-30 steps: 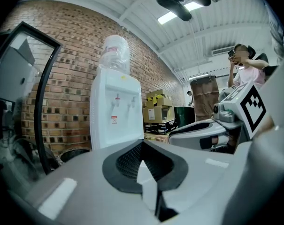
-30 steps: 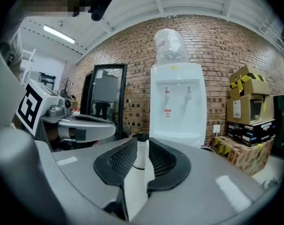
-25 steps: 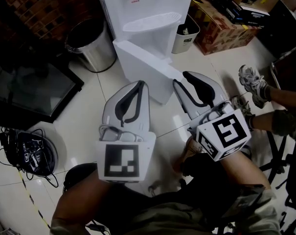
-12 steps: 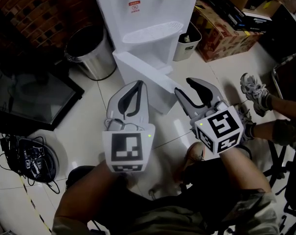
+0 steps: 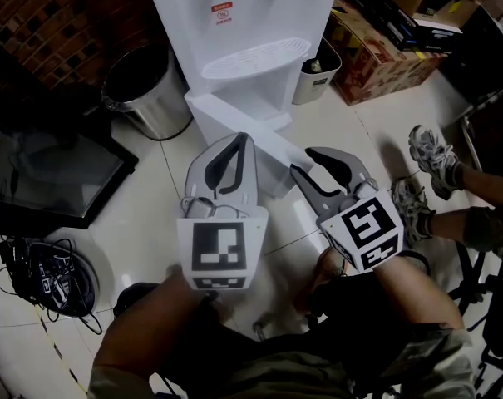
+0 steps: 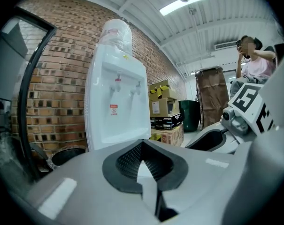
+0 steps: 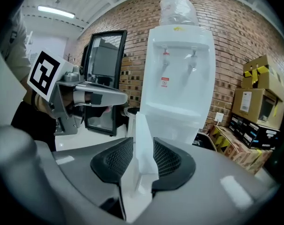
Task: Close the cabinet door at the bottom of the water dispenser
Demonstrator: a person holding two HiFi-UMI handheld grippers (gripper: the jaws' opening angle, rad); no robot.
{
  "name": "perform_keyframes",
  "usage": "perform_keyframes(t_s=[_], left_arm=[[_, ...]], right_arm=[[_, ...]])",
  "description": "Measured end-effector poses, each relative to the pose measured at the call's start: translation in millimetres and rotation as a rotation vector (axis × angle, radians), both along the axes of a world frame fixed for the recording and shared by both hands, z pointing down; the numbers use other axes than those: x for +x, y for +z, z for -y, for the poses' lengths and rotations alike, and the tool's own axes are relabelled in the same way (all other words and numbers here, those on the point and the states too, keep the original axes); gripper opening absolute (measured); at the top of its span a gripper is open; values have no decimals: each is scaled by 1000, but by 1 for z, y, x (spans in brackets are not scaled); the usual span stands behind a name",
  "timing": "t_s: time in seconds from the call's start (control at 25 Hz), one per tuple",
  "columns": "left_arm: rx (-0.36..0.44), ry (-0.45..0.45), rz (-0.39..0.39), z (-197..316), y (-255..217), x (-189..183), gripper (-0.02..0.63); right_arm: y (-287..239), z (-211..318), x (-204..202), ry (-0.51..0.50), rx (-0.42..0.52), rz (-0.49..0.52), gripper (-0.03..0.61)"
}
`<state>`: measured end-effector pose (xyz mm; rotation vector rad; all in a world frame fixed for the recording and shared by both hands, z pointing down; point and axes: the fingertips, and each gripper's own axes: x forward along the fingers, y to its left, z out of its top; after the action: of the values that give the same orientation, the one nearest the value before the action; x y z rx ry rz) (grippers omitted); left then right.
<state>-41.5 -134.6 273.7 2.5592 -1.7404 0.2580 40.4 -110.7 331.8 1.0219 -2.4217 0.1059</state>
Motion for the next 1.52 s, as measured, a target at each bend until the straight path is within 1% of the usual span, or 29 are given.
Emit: perform_keyframes(t_s=[0.12, 0.24, 0.44, 0.52, 0.6, 0.92, 1.4, 1.52], left_arm=[[0, 3, 0, -1, 0, 0, 0], [-2, -5, 1, -2, 1, -3, 0], [-1, -8, 1, -1, 1, -5, 0], [0, -7, -1, -1, 0, -5, 0], [0, -7, -3, 0, 0, -6, 0], [-11, -8, -4, 4, 6, -7, 0], [-39, 21, -18, 14, 14, 1, 0], [-32, 26, -10, 16, 14, 1, 0]], right_arm=[[10, -6, -9, -35, -5, -41, 118], [25, -9, -15, -57, -17, -107, 113], [45, -3, -9, -40, -38, -215, 100], [46, 0, -6, -25, -32, -234, 75], [46, 3, -4, -11, -28, -237, 52], [47, 20, 9, 43, -27, -242, 57], [46, 46, 25, 102, -66, -183, 63], [47, 52, 28, 115, -75, -168, 64]])
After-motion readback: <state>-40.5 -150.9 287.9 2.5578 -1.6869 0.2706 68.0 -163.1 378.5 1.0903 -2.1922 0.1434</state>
